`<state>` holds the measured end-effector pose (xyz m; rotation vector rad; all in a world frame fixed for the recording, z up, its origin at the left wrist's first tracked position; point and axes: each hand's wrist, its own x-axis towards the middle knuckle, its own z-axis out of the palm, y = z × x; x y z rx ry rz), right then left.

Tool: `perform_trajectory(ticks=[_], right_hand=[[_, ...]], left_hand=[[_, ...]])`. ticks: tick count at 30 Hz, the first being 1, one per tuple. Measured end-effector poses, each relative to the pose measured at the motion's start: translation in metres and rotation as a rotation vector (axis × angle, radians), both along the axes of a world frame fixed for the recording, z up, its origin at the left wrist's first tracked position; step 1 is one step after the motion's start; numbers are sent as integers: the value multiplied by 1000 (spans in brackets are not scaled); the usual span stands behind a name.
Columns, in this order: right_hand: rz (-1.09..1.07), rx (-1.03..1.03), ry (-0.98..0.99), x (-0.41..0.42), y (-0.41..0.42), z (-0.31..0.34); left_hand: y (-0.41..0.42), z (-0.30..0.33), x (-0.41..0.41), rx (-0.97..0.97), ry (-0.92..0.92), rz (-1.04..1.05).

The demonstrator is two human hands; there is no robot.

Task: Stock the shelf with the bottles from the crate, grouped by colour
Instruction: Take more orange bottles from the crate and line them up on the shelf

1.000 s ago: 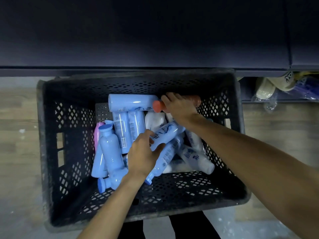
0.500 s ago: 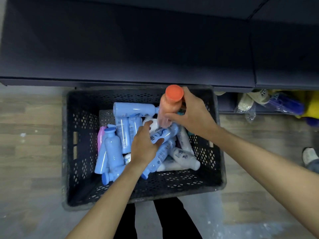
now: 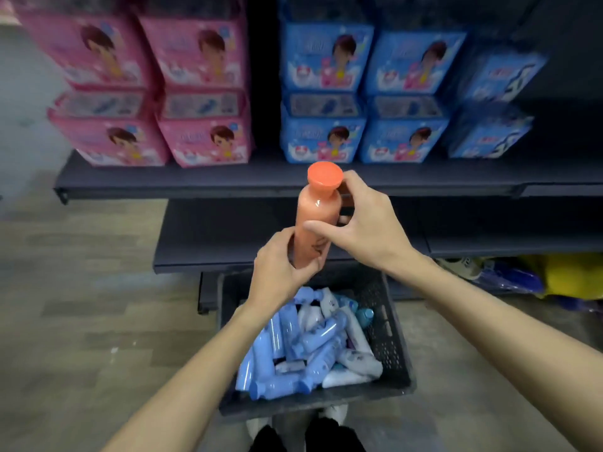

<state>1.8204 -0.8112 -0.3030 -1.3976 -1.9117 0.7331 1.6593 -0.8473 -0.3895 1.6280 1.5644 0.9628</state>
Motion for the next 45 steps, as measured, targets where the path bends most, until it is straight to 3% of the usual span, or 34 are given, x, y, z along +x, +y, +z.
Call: perform_trajectory(ticks=[13,19,24,28,36,45], right_hand=[[2,520,95,-62,-19,278],[17,593,122,-98,-16,361],[28,607,145,-138,6,386],[26,596,144,-169,25,395],[-1,553,69,-216,64,389],[46,495,9,-246,110,380]], left_hand=[[17,263,-72,585,50,-31],[10,342,-99,705,9,56],[13,367,-120,764,64,274],[26,376,-138,703,146,380],[57,374,-169,552,243,462],[101,367,-193,529,196,492]])
